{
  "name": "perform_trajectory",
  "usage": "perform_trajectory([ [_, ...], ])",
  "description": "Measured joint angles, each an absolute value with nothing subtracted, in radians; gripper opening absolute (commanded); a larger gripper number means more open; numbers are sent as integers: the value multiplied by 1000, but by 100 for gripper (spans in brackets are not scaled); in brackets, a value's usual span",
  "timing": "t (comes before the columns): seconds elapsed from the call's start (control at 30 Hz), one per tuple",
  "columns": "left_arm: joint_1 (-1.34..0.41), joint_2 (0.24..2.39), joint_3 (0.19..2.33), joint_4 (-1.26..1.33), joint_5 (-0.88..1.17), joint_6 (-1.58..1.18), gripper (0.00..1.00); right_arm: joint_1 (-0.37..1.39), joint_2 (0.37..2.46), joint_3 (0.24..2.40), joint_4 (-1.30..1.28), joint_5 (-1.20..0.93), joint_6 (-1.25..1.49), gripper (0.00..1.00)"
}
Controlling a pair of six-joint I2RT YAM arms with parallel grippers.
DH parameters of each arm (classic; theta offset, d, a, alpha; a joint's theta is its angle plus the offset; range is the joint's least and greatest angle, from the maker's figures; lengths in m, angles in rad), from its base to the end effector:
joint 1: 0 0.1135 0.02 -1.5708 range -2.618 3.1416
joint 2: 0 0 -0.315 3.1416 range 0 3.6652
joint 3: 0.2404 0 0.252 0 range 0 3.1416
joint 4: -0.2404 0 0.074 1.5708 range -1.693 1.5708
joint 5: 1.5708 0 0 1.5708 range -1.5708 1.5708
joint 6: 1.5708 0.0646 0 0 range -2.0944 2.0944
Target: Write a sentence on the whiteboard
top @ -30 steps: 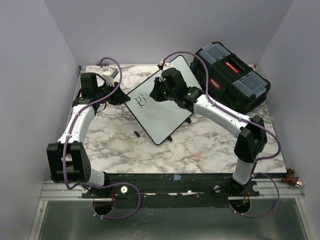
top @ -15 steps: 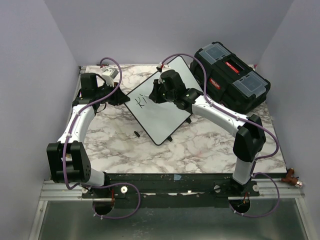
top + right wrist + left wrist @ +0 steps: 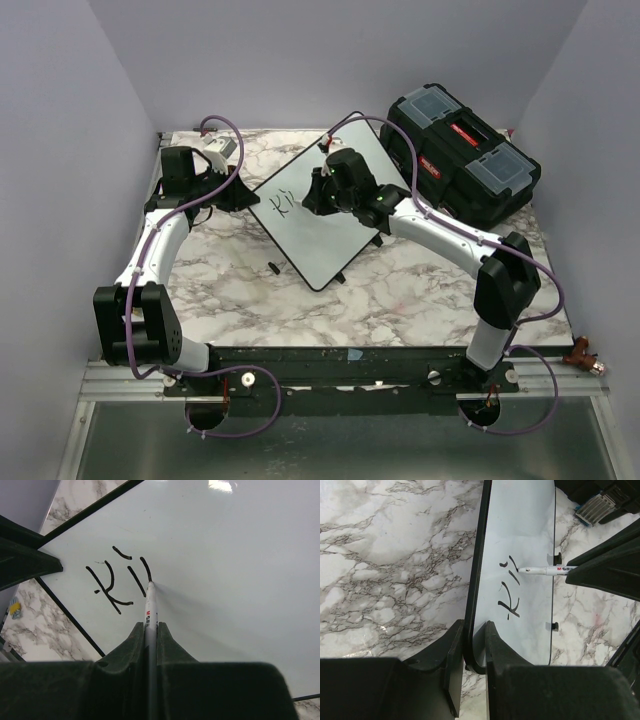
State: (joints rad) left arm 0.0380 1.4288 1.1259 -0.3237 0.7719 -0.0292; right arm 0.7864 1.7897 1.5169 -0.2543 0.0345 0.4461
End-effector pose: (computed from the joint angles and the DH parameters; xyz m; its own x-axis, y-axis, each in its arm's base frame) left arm 0.3258 -0.0327 0.3391 -0.6014 -0.0438 -0.7977 0.5200 0.7366 -0.4325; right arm 0.3265 0.3240 0.3431 -0.6167 -0.0075 -0.7872 -0.4658 0.8095 0.3572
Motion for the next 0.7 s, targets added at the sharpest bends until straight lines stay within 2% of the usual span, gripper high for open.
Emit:
perform_trajectory([
  [0.7, 37, 1429, 1132, -324, 776, -26, 0, 786, 1786, 1540, -290, 33, 452, 1],
])
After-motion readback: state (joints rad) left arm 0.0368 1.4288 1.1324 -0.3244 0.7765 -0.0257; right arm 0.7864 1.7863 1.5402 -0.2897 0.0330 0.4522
